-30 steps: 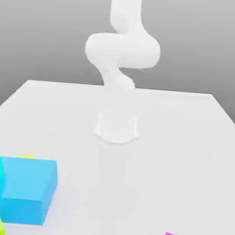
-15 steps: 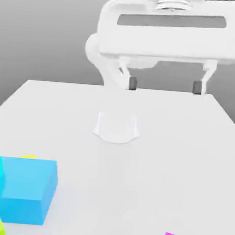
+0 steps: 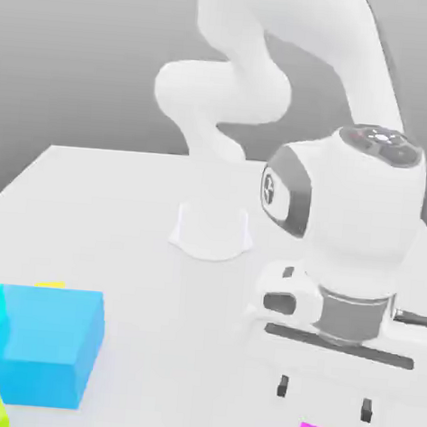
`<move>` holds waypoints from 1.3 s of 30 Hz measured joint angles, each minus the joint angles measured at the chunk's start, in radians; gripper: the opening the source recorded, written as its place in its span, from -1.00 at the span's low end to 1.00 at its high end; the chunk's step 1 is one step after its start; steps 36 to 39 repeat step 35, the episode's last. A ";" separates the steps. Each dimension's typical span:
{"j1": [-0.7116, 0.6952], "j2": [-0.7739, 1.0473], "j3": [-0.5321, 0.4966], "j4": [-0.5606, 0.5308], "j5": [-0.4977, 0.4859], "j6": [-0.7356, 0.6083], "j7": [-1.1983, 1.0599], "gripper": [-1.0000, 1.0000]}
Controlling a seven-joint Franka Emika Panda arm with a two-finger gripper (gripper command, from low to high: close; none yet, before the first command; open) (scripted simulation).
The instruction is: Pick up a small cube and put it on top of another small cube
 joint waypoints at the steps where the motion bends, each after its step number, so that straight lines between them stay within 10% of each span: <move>1: 0.008 0.036 -0.008 0.007 -0.010 0.024 0.011 0.00; 3: 0.028 0.109 -0.031 0.022 -0.025 0.078 0.025 0.00; 4: 0.036 0.136 -0.040 0.028 -0.032 0.099 0.031 -1.00; 15: 0.012 0.018 -0.009 0.001 0.005 0.009 0.004 -1.00; 31: -0.546 -0.292 -0.332 -0.102 0.165 -0.190 -0.429 -1.00; 32: -0.562 -0.267 -0.336 -0.104 0.178 -0.164 -0.453 1.00; 39: -0.562 -0.267 -0.336 -0.104 0.178 -0.164 -0.454 1.00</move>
